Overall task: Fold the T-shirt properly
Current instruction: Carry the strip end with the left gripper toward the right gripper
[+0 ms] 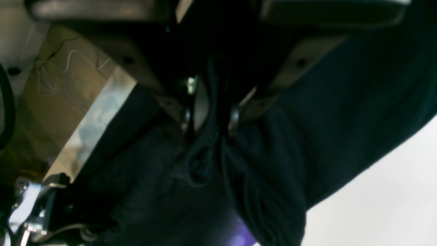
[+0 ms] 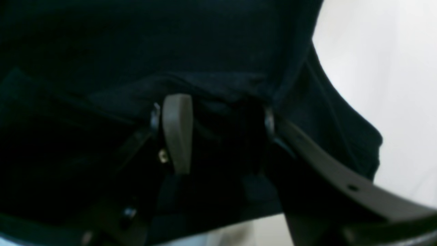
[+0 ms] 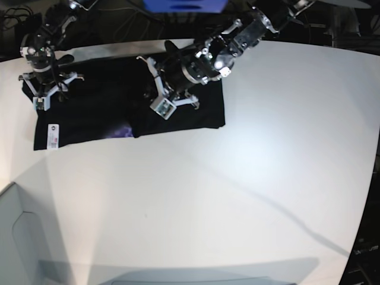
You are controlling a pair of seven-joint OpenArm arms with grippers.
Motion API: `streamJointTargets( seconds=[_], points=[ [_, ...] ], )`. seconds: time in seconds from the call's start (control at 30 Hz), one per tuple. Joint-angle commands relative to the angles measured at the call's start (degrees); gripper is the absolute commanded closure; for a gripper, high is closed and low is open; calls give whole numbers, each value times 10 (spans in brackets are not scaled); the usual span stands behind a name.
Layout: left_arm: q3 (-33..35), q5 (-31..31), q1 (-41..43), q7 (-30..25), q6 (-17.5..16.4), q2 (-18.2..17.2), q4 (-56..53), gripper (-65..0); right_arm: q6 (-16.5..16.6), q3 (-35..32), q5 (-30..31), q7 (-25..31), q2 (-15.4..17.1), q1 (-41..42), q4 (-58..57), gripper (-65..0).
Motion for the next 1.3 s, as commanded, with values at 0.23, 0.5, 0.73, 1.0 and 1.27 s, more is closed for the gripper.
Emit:
streamJointTargets(
  seconds=[0.23, 0.5, 0.73, 1.0, 1.27],
  points=[
    [8, -2, -26, -15, -3, 36, -34, 0, 2, 1, 4, 8, 4, 4, 8, -266],
    [8, -2, -33, -11, -3, 67, -50, 0, 2, 1, 4, 8, 4, 4, 8, -267],
    [9, -2, -43, -10, -3, 70, -55, -246, 2, 1, 4, 8, 4, 4, 8, -268],
    [5, -7, -37, -13, -4, 63, 13, -325, 2, 6, 4, 8, 5, 18, 13, -270],
    [-65, -9, 9, -13, -8, -7, 86, -325, 2, 5, 7, 8, 9, 22, 65, -271]
  ],
)
